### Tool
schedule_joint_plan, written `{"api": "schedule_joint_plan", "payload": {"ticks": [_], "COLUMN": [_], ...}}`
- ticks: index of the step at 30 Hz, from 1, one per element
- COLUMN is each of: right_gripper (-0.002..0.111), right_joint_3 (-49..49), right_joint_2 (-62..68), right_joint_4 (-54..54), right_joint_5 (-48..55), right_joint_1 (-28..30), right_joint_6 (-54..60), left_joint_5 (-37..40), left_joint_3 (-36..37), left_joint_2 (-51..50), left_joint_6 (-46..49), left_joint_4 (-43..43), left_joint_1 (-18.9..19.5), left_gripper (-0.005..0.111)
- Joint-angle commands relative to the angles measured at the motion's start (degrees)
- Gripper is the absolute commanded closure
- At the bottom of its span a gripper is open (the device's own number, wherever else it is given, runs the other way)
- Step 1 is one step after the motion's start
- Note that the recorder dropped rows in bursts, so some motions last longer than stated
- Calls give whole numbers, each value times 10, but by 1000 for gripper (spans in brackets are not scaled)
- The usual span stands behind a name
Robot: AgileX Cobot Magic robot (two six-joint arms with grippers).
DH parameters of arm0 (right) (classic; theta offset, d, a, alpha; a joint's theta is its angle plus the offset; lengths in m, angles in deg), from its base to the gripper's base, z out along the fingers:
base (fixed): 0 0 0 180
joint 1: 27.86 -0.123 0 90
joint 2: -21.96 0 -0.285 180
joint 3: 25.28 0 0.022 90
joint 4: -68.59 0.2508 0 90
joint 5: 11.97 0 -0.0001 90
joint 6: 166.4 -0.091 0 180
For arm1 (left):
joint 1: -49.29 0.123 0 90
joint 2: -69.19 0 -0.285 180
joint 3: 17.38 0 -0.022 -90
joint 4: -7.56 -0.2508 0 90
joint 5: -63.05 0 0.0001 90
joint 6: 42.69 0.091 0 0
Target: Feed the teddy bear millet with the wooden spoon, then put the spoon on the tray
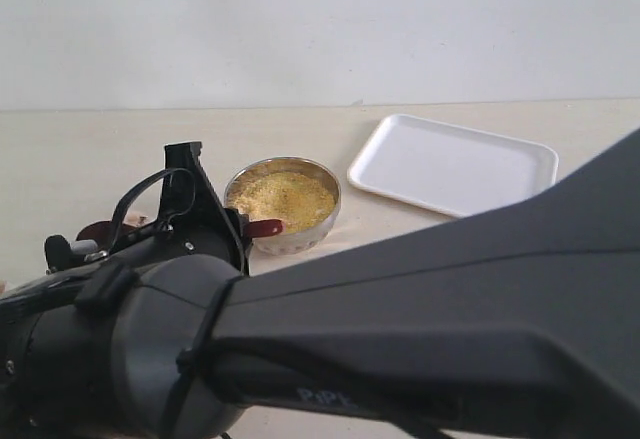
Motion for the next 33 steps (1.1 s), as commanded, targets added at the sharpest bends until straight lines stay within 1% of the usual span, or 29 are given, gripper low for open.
{"api": "schedule_joint_plan", "payload": {"ticks": [1,6,14,16,18,22,28,30,33], "right_gripper": [107,107,107,107,107,107,107,107,107], "right_joint_3": [-3,-3,-11,-40,-51,-55,-55,-55,-55], "right_joint_2": [-2,-2,-2,-3,-4,-8,-12,-16,-16], "right_joint_4": [-23,-13,-2,-9,-14,-52,-54,-48,-63], "right_joint_5": [2,2,2,2,2,2,2,2,2], "right_joint_1": [-3,-3,-5,-3,-9,-9,-15,-19,-19], "right_joint_6": [-47,-74,-68,-36,-55,-72,-73,-91,-84], "left_joint_5": [-11,-11,-11,-11,-11,-11,-11,-11,-11], "left_joint_3": [2,2,2,2,2,2,2,2,2], "left_joint_2": [5,5,5,5,5,5,5,5,5], "left_joint_6": [2,2,2,2,2,2,2,2,2], "left_joint_4": [6,6,6,6,6,6,6,6,6], "left_joint_1": [2,2,2,2,2,2,2,2,2], "left_gripper": [100,100,100,100,100,100,100,100,100]}}
